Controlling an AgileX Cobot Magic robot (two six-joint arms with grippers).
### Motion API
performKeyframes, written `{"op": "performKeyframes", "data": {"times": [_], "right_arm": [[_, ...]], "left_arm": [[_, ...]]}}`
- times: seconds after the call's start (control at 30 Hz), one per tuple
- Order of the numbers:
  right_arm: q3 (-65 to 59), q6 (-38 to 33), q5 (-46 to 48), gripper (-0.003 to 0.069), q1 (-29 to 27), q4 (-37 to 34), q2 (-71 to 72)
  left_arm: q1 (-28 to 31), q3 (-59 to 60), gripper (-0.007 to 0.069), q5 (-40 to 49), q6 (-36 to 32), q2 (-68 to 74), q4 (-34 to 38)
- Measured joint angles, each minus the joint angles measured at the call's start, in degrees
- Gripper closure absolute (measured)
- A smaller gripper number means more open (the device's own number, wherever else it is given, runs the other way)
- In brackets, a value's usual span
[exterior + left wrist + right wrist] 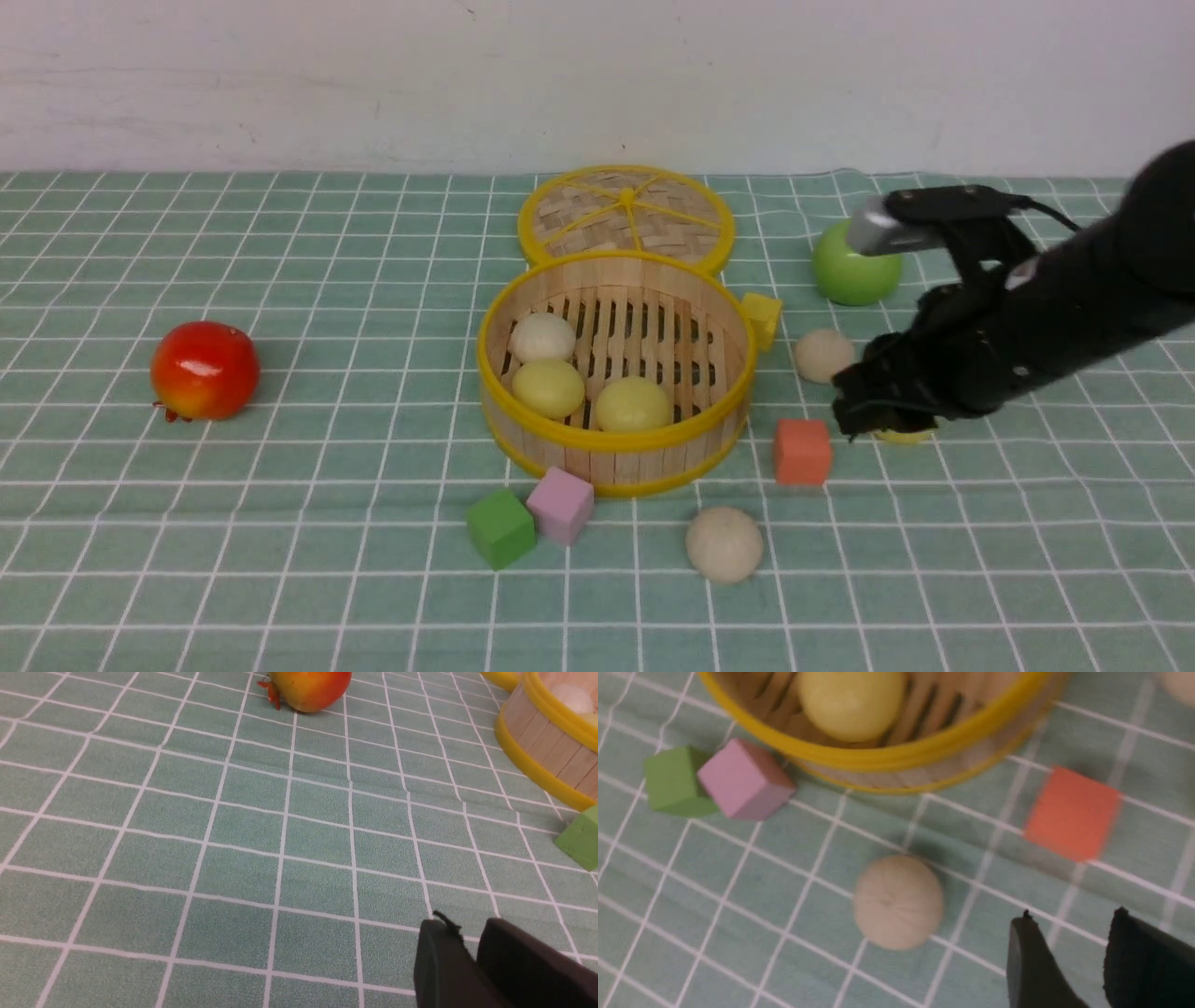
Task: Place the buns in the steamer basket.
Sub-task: Use the right arm to grab a steamed stuffed bun
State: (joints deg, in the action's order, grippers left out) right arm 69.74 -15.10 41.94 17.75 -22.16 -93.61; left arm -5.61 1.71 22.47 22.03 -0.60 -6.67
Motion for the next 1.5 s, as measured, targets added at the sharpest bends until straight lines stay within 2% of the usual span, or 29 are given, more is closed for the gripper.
{"op": "performKeyframes", "data": {"times": [0.17, 0.2, 0.23, 0.43, 0.9, 1.5], "right_arm": [[8.41, 7.74, 8.32, 0.0419, 7.66, 8.34, -5.94], [8.57, 8.07, 8.59, 0.0419, 7.66, 8.74, -6.12], [9.42, 11.22, 10.07, 0.0419, 10.39, 11.83, -7.48], [9.51, 19.6, 10.96, 0.0417, 15.6, 20.56, -11.02], [9.68, 21.87, 6.76, 0.0417, 15.98, 18.13, -14.6], [10.04, 21.87, 3.17, 0.0417, 16.04, 20.51, -18.65]], "left_arm": [[0.0, 0.0, 0.0501, 0.0, 0.0, 0.0, 0.0], [0.0, 0.0, 0.0501, 0.0, 0.0, 0.0, 0.0], [0.0, 0.0, 0.0498, 0.0, 0.0, 0.0, 0.0], [0.0, 0.0, 0.0491, 0.0, 0.0, 0.0, 0.0], [0.0, 0.0, 0.0476, 0.0, 0.0, 0.0, 0.0], [0.0, 0.0, 0.0468, 0.0, 0.0, 0.0, 0.0]]}}
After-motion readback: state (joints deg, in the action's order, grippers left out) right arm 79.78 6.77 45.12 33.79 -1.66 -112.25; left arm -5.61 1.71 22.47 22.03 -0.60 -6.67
